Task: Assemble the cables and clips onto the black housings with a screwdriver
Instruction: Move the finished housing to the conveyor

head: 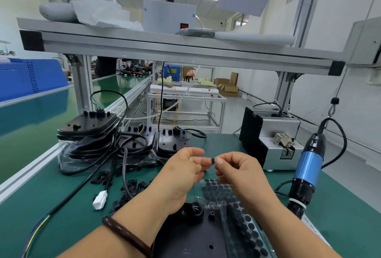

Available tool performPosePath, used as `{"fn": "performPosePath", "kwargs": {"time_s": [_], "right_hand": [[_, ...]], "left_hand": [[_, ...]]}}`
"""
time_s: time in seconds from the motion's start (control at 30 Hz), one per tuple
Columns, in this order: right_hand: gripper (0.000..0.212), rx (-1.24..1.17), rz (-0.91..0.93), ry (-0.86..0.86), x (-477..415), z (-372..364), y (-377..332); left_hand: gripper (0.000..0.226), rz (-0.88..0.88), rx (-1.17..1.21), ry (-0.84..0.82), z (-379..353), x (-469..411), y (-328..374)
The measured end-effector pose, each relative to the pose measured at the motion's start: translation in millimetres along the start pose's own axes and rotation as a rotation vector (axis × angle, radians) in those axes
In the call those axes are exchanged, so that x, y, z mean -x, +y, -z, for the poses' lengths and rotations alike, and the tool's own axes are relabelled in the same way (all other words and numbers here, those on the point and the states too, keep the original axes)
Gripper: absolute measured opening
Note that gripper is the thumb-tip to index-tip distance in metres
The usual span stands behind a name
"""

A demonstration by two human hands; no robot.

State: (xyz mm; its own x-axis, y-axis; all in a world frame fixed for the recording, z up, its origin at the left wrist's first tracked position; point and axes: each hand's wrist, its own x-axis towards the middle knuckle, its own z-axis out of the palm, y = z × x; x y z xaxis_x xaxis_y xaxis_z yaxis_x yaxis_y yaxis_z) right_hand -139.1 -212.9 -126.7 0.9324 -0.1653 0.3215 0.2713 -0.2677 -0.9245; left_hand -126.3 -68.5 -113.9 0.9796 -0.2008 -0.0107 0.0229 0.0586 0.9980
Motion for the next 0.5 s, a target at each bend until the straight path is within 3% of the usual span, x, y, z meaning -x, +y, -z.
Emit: {"fn": "performPosePath", "kwargs": {"time_s": [0.33, 0.5], "right_hand": [[0.018, 0.180, 0.086, -0.015, -0.7, 0.8, 0.7], [0.019, 0.122, 0.104, 0.003, -0.3, 0.9, -0.4]], "left_hand": [[0.041, 0.009, -0.013, -0.025, 0.1, 4.5, 2.9], [0.049, -0.016, -0.108, -0.019, 4.8, 3.9, -0.3]]}}
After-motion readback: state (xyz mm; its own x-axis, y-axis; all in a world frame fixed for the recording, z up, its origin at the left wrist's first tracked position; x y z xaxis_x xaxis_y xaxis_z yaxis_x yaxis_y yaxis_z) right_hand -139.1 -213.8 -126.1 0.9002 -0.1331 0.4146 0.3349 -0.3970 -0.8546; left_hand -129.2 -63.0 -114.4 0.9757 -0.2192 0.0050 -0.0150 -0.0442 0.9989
